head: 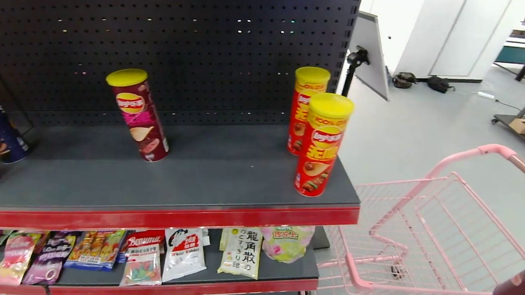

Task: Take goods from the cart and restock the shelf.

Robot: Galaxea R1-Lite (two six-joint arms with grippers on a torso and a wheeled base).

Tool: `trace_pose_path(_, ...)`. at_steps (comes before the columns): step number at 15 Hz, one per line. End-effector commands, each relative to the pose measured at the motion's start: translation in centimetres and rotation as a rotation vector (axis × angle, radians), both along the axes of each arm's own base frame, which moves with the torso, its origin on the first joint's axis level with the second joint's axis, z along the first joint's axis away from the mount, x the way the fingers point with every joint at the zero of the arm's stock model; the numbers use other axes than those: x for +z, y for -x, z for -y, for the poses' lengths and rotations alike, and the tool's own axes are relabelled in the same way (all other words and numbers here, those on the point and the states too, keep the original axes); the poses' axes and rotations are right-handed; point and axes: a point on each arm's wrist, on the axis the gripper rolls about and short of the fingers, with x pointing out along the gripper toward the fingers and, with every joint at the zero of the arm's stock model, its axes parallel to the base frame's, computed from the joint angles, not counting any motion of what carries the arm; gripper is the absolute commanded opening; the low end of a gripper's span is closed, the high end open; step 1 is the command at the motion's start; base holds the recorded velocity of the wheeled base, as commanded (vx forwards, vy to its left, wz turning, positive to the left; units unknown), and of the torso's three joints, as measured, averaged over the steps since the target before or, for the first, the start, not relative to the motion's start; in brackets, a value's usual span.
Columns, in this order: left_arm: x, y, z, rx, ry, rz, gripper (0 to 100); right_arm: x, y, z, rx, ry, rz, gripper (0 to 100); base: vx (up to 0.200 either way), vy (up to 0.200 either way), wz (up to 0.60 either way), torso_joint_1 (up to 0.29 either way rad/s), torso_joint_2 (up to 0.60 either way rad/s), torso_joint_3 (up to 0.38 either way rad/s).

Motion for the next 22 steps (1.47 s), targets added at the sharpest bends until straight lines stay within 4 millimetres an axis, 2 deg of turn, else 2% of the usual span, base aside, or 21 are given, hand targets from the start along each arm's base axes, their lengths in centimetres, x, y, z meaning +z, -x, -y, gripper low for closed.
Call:
trace_pose_path(1,0.0,0.0,0.0,0.000,-0.005,0.001,100,-0.8,1.0,0.1,0.003,-0.001,0.026,0,0.000,0.000,0.00,0.000,0.00,0.000)
trace_pose_path(6,0.0,0.0,0.0,0.000,-0.003,0.001,100,-3.0,3.4,0.1,0.071,-0.017,0.093,0,0.000,0.200,0.00,0.001,0.00,0.005)
trace_pose_path(9,0.0,0.0,0.0,0.000,-0.003,0.001,100,-3.3,3.9,0.1,0.079,-0.014,0.124,0,0.000,0.200,0.00,0.004,0.00,0.004)
trace_pose_path(14,0.0,0.0,0.0,0.000,-0.002,0.001,100,-3.7,4.8,-0.2,0.244,-0.043,0.155,0,0.000,0.200,0.00,0.002,0.00,0.006)
trace_pose_path(19,0.0,0.0,0.0,0.000,-0.005,0.001,100,-4.1,4.9,-0.2,0.251,-0.044,0.155,0,0.000,0.000,0.00,0.000,0.00,0.000)
trace_pose_path(22,0.0,0.0,0.0,0.000,-0.002,0.001,100,-4.3,4.9,-0.2,0.252,-0.045,0.149,0,0.200,0.000,0.00,-0.002,0.00,0.002)
